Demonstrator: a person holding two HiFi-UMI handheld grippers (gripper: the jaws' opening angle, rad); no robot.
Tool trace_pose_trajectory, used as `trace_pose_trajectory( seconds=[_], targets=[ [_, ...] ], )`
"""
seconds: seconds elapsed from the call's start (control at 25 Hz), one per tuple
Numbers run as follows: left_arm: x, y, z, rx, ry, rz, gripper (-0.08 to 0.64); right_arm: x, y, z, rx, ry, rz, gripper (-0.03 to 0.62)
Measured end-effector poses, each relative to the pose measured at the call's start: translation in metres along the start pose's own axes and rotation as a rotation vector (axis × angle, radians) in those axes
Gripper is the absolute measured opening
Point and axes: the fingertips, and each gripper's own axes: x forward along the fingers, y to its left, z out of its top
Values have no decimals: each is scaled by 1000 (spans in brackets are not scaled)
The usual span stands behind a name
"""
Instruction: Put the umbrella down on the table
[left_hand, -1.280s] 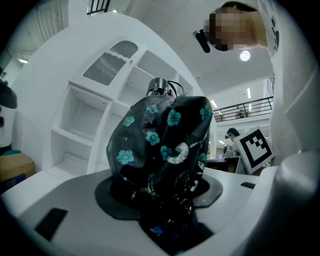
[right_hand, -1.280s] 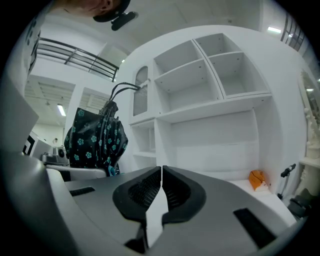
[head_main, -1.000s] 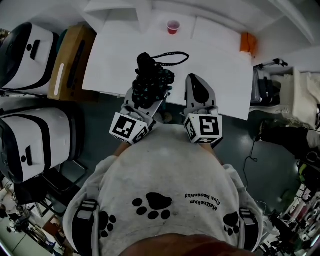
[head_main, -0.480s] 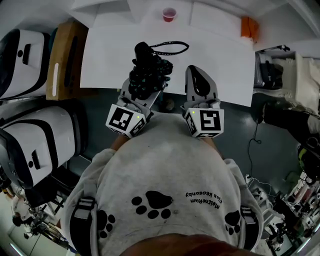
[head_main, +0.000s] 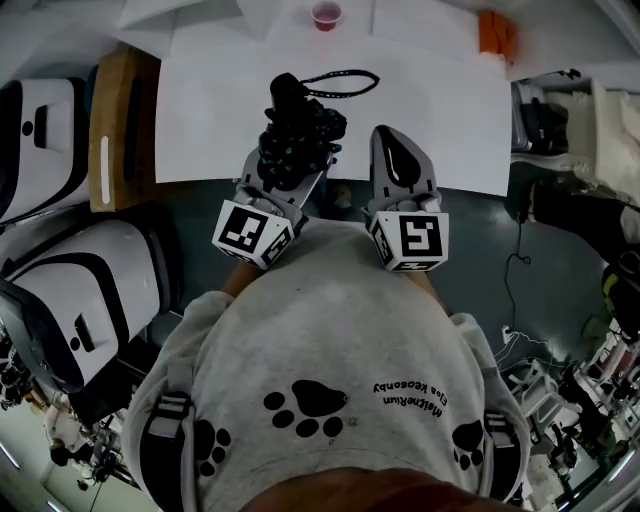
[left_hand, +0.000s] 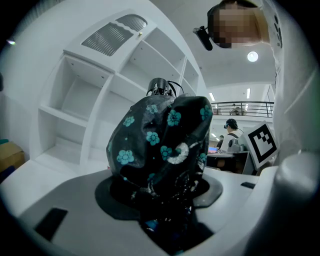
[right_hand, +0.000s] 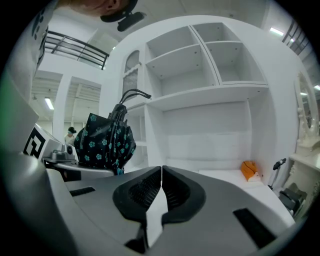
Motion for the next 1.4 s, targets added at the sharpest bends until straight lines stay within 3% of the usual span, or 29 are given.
trace_pose_trajectory(
  seconds=[1.4],
  targets=[
    [77,30,-62,-41,206,-142,244,38,-43,-52,41,150,-135,32]
  ],
)
